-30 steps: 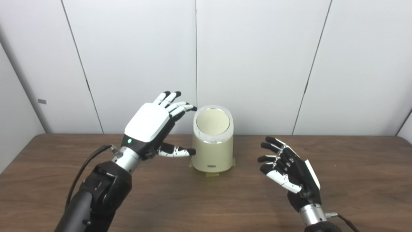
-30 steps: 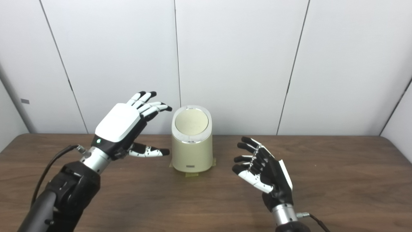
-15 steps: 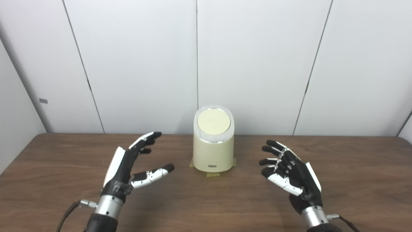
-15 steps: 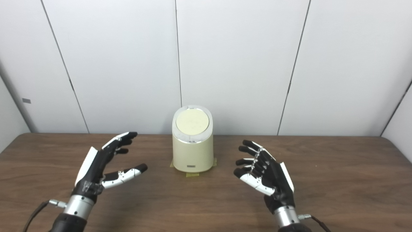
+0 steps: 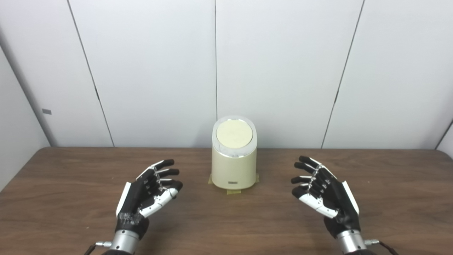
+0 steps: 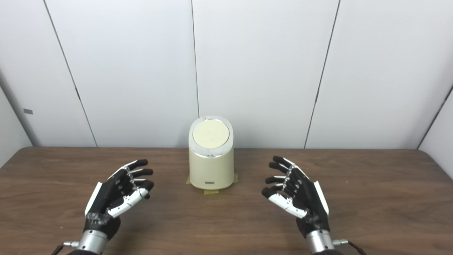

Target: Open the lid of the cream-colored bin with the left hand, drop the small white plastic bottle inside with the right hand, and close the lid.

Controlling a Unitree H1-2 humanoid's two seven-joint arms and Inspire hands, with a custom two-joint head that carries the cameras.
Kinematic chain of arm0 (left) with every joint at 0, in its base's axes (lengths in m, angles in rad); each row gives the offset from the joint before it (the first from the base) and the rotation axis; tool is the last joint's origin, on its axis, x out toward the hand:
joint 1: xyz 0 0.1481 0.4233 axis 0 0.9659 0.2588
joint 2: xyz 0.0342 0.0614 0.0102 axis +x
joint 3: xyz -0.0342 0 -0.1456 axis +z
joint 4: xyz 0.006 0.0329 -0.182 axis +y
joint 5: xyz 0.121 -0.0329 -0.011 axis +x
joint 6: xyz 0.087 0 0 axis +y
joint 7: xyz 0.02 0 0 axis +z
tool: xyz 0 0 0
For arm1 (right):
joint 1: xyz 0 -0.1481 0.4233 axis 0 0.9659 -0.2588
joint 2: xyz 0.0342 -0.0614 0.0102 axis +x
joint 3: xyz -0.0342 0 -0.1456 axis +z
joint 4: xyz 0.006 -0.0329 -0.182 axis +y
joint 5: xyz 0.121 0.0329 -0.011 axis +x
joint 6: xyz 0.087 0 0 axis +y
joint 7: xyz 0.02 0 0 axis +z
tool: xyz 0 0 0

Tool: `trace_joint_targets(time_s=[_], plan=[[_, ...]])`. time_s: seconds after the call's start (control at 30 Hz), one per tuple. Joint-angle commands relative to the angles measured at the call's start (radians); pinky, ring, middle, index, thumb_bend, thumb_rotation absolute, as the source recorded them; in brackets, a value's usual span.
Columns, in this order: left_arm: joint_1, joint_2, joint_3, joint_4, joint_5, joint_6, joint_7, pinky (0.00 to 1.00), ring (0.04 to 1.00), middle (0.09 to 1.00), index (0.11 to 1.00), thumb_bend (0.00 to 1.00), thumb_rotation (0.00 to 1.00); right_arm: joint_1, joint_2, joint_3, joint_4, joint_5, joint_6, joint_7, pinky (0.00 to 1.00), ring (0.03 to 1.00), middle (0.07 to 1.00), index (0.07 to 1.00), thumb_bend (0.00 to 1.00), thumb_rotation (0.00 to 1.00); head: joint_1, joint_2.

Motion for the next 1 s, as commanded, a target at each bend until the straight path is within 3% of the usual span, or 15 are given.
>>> trace_joint_targets(time_s=[0.0, 0.97], plan=[[-0.039, 0.008, -0.004, -0.036, -0.012, -0.009, 0.008, 0.43, 0.595, 0.683, 0.754, 0.60, 0.12, -0.028, 0.002, -0.009, -0.017, -0.001, -0.064, -0.011, 0.48, 0.615, 0.762, 0.782, 0.67, 0.29, -0.003, -0.002], [-0.037, 0.021, -0.023, -0.047, -0.035, 0.009, 0.010, 0.44, 0.606, 0.689, 0.745, 0.63, 0.12, -0.028, 0.007, -0.012, -0.022, 0.016, -0.060, -0.024, 0.48, 0.624, 0.758, 0.769, 0.71, 0.30, -0.009, -0.005]])
